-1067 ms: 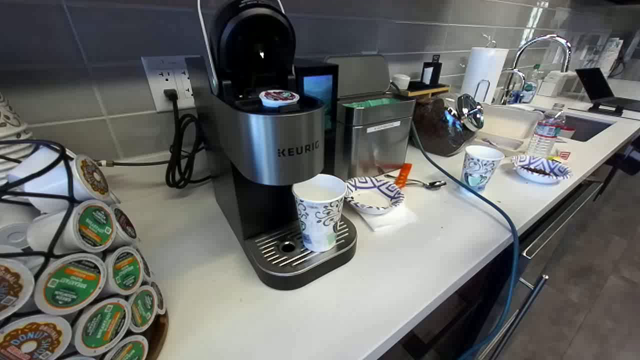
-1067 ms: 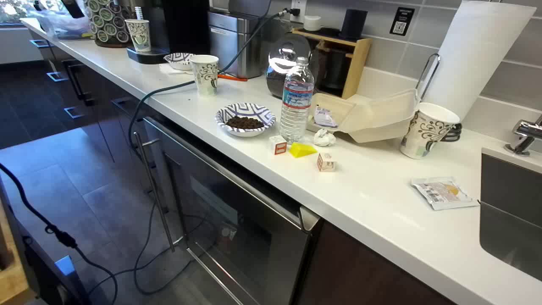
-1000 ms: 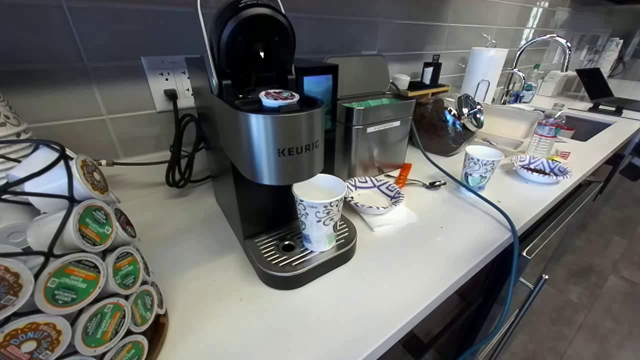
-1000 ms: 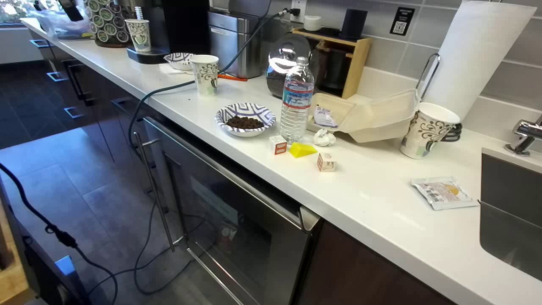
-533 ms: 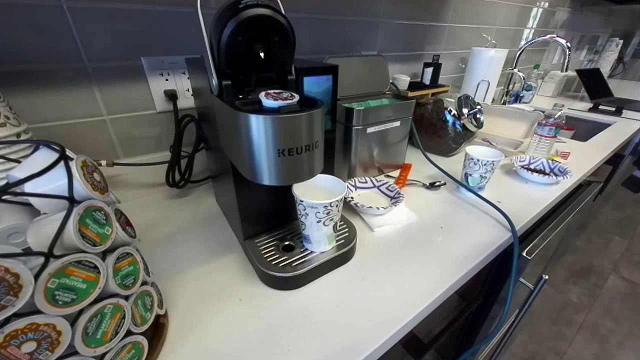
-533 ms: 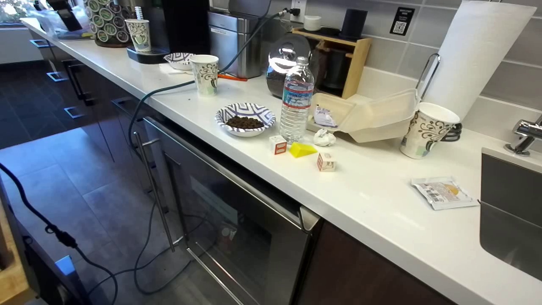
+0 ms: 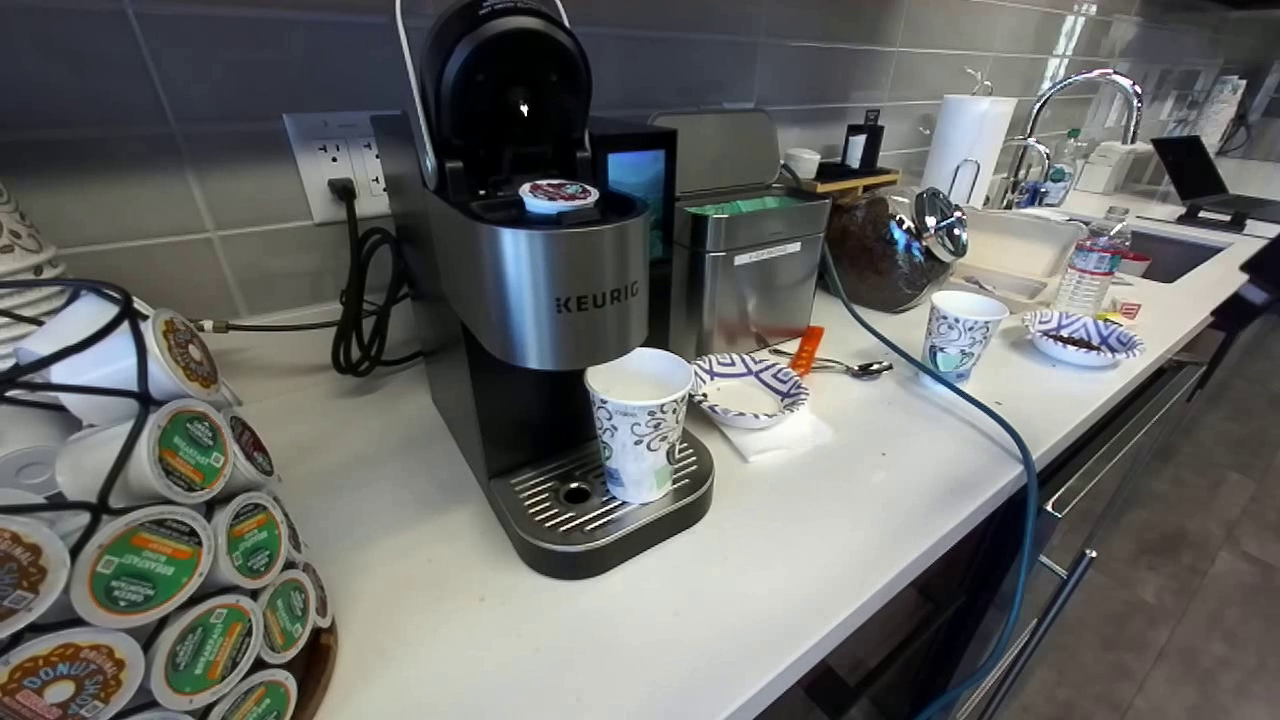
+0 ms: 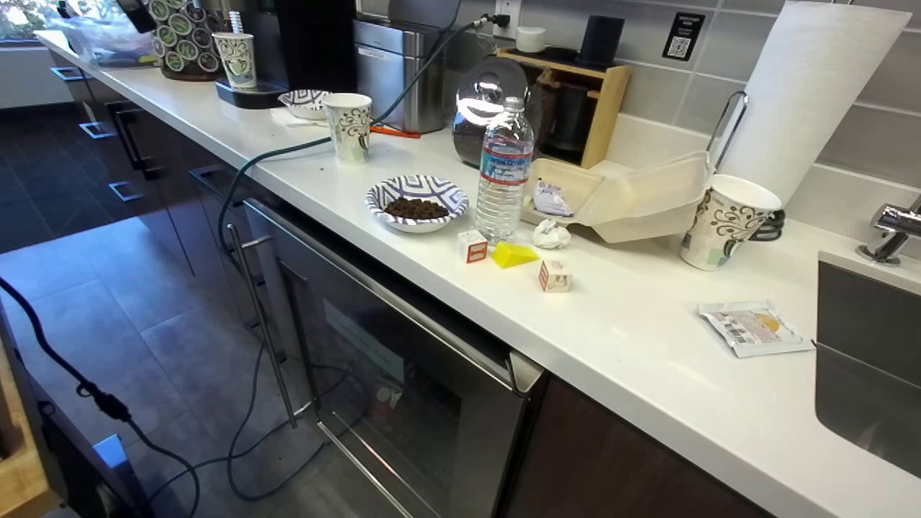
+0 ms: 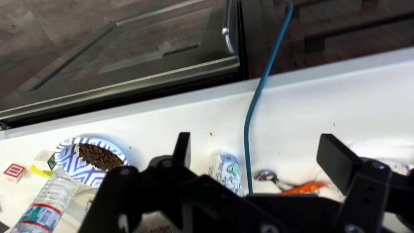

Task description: Move the water bottle to the left.

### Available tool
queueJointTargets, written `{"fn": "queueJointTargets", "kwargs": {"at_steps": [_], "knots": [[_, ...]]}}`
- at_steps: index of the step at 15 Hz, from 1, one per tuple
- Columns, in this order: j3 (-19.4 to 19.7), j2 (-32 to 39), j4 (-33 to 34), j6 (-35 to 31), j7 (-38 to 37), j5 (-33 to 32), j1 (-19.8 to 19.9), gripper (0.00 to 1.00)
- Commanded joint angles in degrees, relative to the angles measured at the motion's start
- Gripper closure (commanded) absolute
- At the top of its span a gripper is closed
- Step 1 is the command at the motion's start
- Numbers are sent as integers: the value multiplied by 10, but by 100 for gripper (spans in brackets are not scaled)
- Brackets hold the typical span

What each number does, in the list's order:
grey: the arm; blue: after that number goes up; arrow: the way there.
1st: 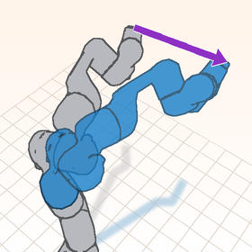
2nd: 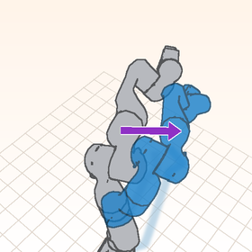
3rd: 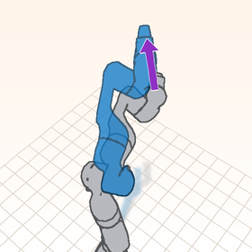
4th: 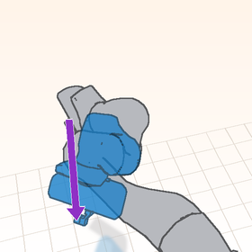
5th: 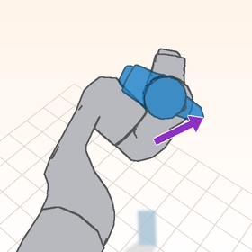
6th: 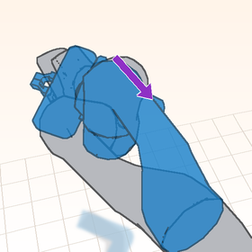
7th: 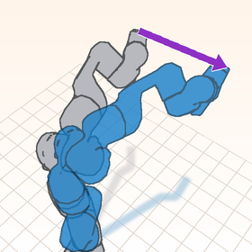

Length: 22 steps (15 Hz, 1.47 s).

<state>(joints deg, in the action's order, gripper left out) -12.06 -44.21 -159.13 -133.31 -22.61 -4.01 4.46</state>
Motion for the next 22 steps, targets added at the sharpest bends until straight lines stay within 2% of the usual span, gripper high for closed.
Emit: {"fn": "queueJointTargets", "kwargs": {"at_steps": [1, 2, 4, 7, 10, 12, 13, 14, 17, 18, 19, 20, 22], "knots": [[104, -6, 5, -89, 76, 8, 23, 0], [140, 2, 13, -107, 115, 6, 32, 0], [236, 17, 39, -118, 217, 8, 21, 0], [350, 61, 114, -94, 361, 10, 15, 0], [386, 135, 204, -54, 446, -5, 25, 0], [377, 184, 253, -57, 455, -21, 41, 0], [378, 115, 192, -72, 455, 6, 46, 0], [375, 133, 210, -72, 457, 9, 48, 0], [370, 136, 208, -72, 456, 9, 50, 0], [371, 109, 187, -98, 468, 22, 37, 0], [392, 94, 169, -139, 501, 54, 7, 0], [395, 96, 151, -177, 514, 71, -8, 0], [449, 95, 118, -257, 587, 130, -68, 0]]}}
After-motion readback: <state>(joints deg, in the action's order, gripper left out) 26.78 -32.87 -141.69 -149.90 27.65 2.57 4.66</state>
